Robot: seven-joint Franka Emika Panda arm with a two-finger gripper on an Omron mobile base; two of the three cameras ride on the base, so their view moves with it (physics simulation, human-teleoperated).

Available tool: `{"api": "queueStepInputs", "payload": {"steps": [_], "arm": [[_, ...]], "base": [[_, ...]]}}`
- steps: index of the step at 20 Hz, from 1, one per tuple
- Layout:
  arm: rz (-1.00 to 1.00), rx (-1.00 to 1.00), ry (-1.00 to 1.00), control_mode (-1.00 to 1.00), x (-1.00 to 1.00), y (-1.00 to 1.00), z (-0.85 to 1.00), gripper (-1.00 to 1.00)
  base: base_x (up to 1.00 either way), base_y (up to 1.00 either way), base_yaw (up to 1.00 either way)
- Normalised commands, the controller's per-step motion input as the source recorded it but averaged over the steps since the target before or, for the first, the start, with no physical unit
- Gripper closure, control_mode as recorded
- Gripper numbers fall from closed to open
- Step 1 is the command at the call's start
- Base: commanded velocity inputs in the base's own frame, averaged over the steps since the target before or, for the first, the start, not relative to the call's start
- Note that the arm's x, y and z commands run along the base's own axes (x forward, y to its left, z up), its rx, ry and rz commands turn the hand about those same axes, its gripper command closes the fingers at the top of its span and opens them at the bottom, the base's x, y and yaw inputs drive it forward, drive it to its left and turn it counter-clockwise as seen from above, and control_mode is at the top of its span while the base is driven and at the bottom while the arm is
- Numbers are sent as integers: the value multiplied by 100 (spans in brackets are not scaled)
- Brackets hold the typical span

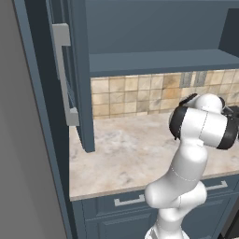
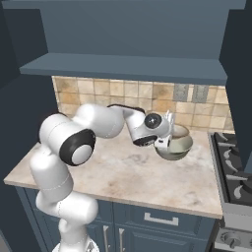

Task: Pick up the bowls on the counter and stack them on top of one another in the open cabinet. Place the smaller bowl on top of the larger bowl.

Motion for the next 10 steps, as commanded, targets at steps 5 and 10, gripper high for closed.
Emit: {"api": "queueStepInputs", "payload": {"steps": [5,10], "arm": [[0,-3,2,-100,0,-2,-32,100],[0,0,0,-100,0,-2,-7,100]], "base": [[0,0,0],[0,0,0]]}}
